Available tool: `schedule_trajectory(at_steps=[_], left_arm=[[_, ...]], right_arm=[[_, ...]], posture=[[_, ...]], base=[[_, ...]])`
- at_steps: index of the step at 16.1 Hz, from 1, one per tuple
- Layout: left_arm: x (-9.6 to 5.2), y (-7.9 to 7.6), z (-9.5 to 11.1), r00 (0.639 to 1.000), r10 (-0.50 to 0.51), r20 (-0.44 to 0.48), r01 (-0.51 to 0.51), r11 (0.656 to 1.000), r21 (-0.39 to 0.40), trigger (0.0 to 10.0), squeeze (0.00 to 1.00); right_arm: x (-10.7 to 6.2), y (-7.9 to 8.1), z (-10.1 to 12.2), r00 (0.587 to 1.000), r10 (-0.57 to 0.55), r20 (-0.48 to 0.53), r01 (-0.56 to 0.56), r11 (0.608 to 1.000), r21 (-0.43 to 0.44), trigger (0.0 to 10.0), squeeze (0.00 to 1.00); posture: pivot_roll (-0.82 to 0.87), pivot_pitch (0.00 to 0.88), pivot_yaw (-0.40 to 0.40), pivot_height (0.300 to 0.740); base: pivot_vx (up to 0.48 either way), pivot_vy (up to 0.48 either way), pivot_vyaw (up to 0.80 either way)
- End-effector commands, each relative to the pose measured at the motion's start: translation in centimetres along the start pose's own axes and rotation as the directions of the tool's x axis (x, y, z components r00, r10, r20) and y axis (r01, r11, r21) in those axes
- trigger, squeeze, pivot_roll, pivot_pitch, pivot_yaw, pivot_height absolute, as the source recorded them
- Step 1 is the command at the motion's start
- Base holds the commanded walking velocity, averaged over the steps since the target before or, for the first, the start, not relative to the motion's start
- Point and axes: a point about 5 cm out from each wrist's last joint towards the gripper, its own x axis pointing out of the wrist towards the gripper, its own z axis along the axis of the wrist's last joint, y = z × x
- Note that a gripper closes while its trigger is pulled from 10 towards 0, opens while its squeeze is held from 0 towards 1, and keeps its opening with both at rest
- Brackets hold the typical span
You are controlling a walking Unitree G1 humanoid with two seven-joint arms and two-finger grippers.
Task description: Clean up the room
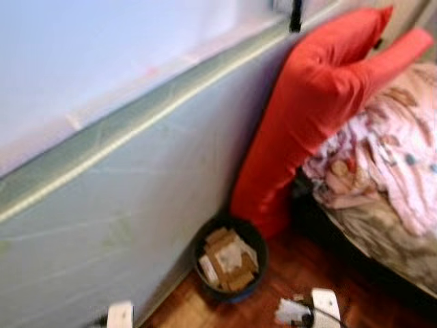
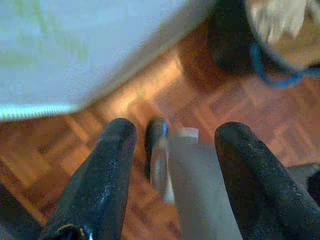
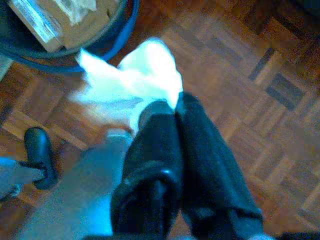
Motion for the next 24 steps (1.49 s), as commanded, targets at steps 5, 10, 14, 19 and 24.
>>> schedule_trajectory(at_steps=[5,10,14,19,24], left_arm=[[-0.4,-0.5,-1.8,0.998,0.0,-0.061,0.0,1.0,-0.008,10.0,0.0],[-0.5,-0.2,-2.0,0.998,0.001,-0.07,-0.002,1.0,-0.014,10.0,0.0],[-0.5,-1.1,-2.5,0.996,-0.001,-0.091,-0.001,1.0,-0.015,10.0,0.0],[-0.5,-1.6,-2.7,0.994,0.0,-0.107,-0.001,1.0,-0.01,10.0,0.0],[-0.5,-0.4,-2.3,0.995,0.015,-0.094,-0.016,1.0,-0.013,10.0,0.0]], right_arm=[[-0.2,-1.0,-0.8,0.999,-0.021,-0.03,0.02,1.0,-0.023,10.0,0.0],[-0.2,-1.0,-0.8,0.999,-0.022,-0.03,0.021,0.999,-0.029,10.0,0.0],[-0.3,-1.0,-0.9,0.999,-0.029,-0.032,0.029,1.0,-0.003,10.0,0.0],[-0.3,-1.1,-0.9,0.999,-0.031,-0.031,0.031,1.0,-0.003,10.0,0.0],[-0.3,-1.1,-0.8,0.999,-0.028,-0.03,0.027,0.999,-0.016,10.0,0.0]], posture=[[0.04,0.159,-0.051,0.74],[0.04,0.16,-0.051,0.74],[0.04,0.159,-0.051,0.74],[0.04,0.159,-0.052,0.74],[0.04,0.158,-0.053,0.74]], base=[[0.048,0.0,0.3],[0.0,0.0,0.8],[0.0,0.0,0.4],[0.0,0.0,0.0],[0.0,0.0,0.0]])
